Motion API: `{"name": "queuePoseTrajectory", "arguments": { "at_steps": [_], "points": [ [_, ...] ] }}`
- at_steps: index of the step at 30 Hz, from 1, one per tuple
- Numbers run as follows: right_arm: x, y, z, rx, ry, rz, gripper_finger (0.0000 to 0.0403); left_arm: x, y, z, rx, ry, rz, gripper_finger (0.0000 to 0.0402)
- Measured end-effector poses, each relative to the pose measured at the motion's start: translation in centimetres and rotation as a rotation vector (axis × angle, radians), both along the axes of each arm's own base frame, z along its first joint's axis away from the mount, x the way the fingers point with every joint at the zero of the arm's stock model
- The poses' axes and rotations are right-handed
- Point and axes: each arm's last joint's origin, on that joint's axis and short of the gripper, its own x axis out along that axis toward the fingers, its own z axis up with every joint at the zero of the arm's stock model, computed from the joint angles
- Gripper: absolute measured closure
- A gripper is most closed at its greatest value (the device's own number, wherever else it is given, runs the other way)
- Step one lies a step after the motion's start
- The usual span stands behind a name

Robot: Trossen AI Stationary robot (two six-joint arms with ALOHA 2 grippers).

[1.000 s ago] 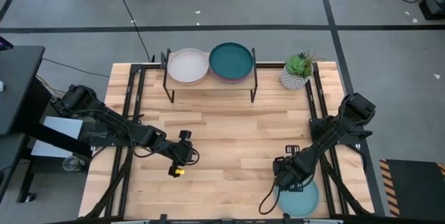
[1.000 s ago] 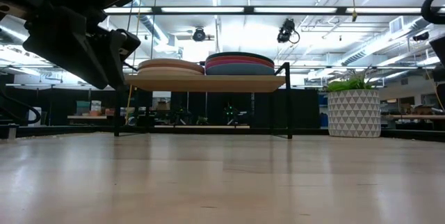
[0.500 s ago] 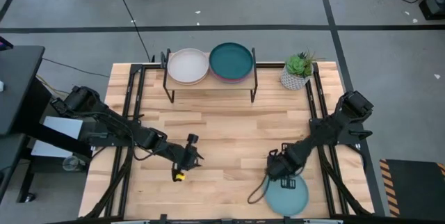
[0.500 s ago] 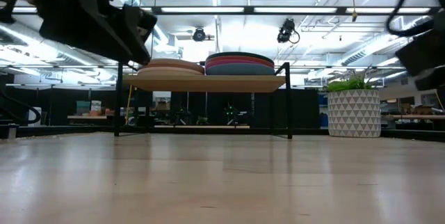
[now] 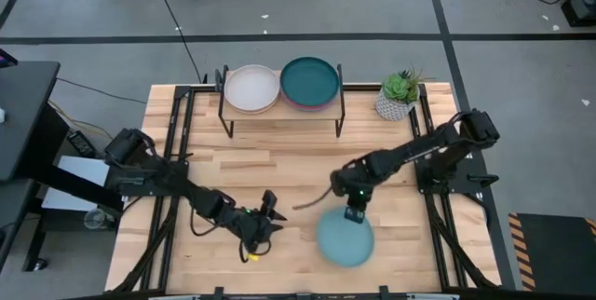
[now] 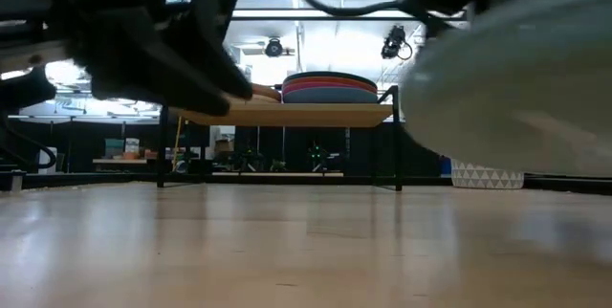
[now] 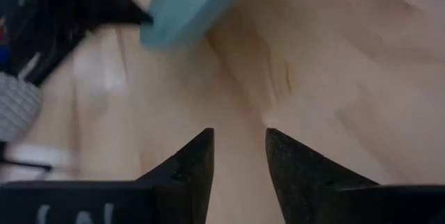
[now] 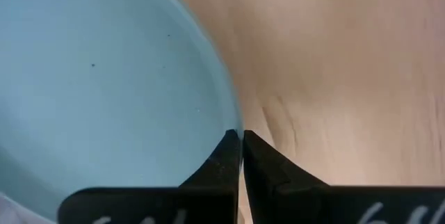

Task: Place and stack plates onto a shelf
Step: Stack the light blue plate on top of the gray plate on the shelf

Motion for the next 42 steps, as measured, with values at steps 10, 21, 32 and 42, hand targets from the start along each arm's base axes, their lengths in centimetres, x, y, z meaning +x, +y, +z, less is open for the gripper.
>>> {"name": "queuePoseTrajectory", "arguments": {
  "at_steps": [10, 21, 32, 42],
  "points": [
    [1.3, -2.3, 0.5, 0.067, -0.074, -0.059, 0.0391, 3.6, -1.6, 0.8, 0.223, -0.066, -0.036, 0.0187],
    [1.4, -2.4, 0.5, 0.069, -0.082, -0.059, 0.0391, 6.6, -1.0, -0.7, 0.469, -0.187, -0.135, 0.0179],
    [1.9, -2.3, 0.7, 0.083, -0.138, -0.058, 0.0383, 6.9, -1.3, -0.8, 0.544, -0.237, -0.266, 0.0233],
    [2.1, -2.2, 0.9, 0.135, -0.139, -0.072, 0.0367, 6.7, -1.4, -1.2, 0.539, -0.207, -0.314, 0.034]
  ]
}}
